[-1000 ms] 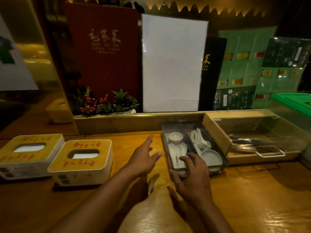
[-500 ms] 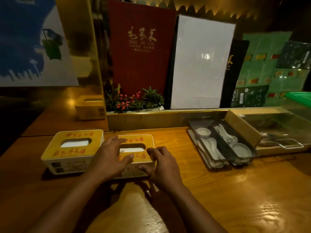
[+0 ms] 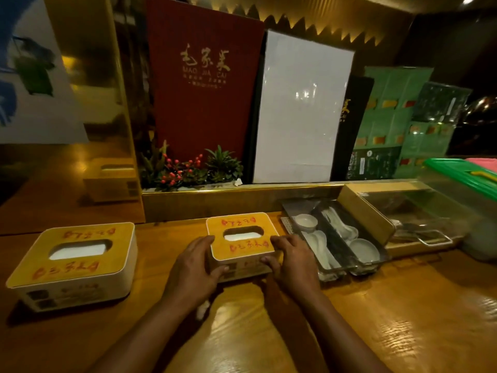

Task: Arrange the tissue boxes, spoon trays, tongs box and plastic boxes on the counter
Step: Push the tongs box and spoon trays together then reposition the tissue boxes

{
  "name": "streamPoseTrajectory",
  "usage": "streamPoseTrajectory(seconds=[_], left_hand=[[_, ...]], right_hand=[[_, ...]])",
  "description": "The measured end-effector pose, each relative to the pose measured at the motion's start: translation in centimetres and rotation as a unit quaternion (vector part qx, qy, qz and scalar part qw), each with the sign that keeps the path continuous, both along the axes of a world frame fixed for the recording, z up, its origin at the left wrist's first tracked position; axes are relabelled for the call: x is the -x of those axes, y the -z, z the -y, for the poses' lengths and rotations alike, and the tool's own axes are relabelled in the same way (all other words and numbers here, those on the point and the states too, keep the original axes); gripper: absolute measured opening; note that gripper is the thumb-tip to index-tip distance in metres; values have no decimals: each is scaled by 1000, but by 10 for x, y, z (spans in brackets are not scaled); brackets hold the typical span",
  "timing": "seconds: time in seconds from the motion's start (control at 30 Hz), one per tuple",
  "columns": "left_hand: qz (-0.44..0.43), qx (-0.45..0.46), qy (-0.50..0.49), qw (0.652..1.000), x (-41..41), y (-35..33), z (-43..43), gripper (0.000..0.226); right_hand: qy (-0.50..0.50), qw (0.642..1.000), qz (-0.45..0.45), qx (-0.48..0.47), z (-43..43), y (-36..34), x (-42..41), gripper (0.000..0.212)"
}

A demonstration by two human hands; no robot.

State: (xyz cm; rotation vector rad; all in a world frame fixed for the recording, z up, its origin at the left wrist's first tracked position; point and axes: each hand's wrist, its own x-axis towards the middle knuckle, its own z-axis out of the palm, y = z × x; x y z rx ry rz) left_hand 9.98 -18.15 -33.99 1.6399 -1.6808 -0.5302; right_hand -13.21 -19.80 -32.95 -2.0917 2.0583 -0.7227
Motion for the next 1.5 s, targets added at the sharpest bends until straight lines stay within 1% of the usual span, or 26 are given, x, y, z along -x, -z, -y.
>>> streamPoseTrajectory(seconds=[0.17, 0.43, 0.63, 0.9, 1.07, 1.2, 1.27, 1.33, 1.37, 1.43, 1.5], left_hand=[[-24, -1, -6, 1000, 36, -9, 23, 77], [1, -42, -26, 999, 67, -18, 59, 76], [-4, -59, -31, 998, 73, -10, 81, 80], [6, -56, -40, 998, 76, -7, 88, 79], [-6, -54, -33, 998, 75, -9, 87, 79], [-4, -57, -11, 998, 75, -11, 82, 84], [-1, -53, 14, 998, 75, -13, 76, 89], [-1, -43, 31, 999, 69, -15, 71, 97], [2, -39, 29, 999, 63, -17, 68, 100], [11, -32, 10, 999, 45, -20, 62, 99], [28, -12, 8, 1000, 20, -23, 56, 89]], right_hand=[[28, 999, 1, 15, 24, -2, 23, 56], [39, 999, 30, 18, 57, -2, 45, 58], [35, 997, 72, 17, 71, 0, 54, 58], [28, 994, 108, 9, 84, 6, 54, 59], [25, 995, 96, 9, 88, 9, 55, 58], [14, 995, 100, -3, 88, 9, 57, 60], [7, 994, 110, -9, 86, 8, 58, 68], [6, 994, 112, 10, 82, 4, 54, 74], [7, 994, 109, 31, 79, 1, 50, 73], [-1, 990, 115, 78, 69, -6, 33, 62], [-41, 986, 129, 98, 57, -14, 5, 49]])
